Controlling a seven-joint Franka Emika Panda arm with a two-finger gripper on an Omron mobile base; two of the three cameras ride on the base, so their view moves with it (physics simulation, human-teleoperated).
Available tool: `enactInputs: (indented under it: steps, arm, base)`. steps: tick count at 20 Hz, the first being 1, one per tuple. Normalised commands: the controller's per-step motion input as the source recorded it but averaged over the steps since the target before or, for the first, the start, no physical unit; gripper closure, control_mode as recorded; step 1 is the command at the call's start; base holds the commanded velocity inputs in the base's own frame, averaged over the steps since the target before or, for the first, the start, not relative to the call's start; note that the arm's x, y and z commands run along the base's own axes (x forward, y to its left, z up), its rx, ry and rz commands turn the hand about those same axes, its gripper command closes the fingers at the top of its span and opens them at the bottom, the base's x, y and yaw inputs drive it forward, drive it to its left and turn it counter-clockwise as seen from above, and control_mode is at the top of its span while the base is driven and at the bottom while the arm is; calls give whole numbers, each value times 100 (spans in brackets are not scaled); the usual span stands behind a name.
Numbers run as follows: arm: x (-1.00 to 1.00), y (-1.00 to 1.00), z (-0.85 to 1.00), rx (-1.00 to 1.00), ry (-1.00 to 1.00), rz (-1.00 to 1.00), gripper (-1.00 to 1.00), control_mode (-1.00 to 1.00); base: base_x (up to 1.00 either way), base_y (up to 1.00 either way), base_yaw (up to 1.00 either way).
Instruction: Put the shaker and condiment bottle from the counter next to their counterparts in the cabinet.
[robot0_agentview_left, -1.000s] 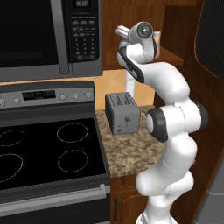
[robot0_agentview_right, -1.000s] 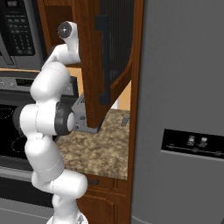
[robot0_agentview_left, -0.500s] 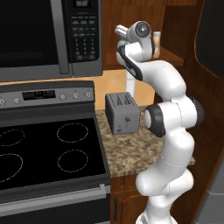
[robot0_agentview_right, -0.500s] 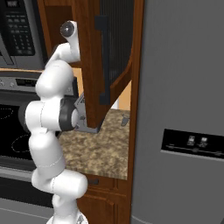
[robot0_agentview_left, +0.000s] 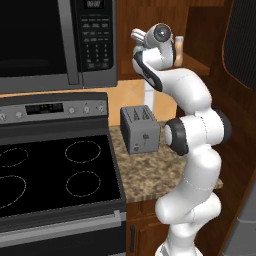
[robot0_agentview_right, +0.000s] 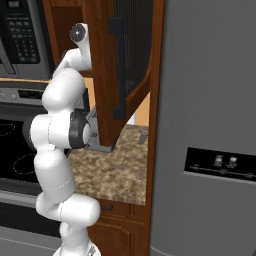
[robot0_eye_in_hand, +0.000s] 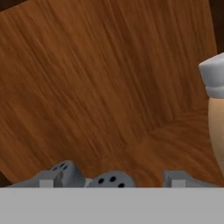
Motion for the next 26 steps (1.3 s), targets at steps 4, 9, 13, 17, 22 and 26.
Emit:
enactInputs:
  steps: [4, 9, 13, 17, 22, 26]
  arm:
    - [-2, 0, -6, 0, 0, 0, -100, -100]
    - [-40, 0, 0, 0, 0, 0, -100, -100]
    - [-61, 0, 0, 0, 0, 0, -100, -100]
    - [-56, 0, 0, 0, 0, 0, -100, -100]
    - [-65, 0, 0, 0, 0, 0, -100, -100]
    - [-76, 16, 0, -1, -1, 0, -100, -100]
  base:
    - [0, 0, 0]
    - [0, 0, 0]
    - [0, 0, 0]
    - [0, 0, 0]
    - [0, 0, 0]
    - [0, 0, 0]
